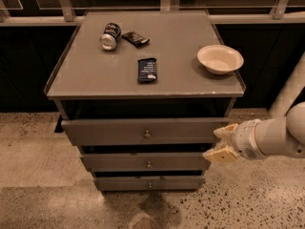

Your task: Open top drawer

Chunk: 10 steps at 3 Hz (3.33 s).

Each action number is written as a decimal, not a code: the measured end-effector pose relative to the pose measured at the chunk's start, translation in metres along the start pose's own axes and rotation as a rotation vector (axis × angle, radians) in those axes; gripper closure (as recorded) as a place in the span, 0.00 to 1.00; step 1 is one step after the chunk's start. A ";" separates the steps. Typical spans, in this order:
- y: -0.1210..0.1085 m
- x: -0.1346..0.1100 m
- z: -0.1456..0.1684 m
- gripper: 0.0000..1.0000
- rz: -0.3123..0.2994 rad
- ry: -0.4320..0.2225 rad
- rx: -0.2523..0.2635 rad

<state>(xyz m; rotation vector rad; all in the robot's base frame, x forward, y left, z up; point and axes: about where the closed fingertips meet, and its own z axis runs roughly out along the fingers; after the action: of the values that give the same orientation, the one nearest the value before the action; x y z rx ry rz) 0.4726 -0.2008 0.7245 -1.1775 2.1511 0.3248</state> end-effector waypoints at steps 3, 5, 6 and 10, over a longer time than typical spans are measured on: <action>-0.006 -0.004 0.011 1.00 -0.010 -0.030 0.039; -0.055 -0.039 0.053 1.00 -0.045 -0.213 0.167; -0.081 -0.054 0.070 1.00 -0.050 -0.268 0.212; -0.127 -0.053 0.132 1.00 -0.019 -0.210 0.229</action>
Offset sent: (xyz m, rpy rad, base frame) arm 0.0000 0.0000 0.0000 0.0000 0.0000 0.0000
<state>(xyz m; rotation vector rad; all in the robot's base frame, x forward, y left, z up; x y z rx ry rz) 0.6534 -0.1714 0.6710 -0.9881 1.9361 0.1793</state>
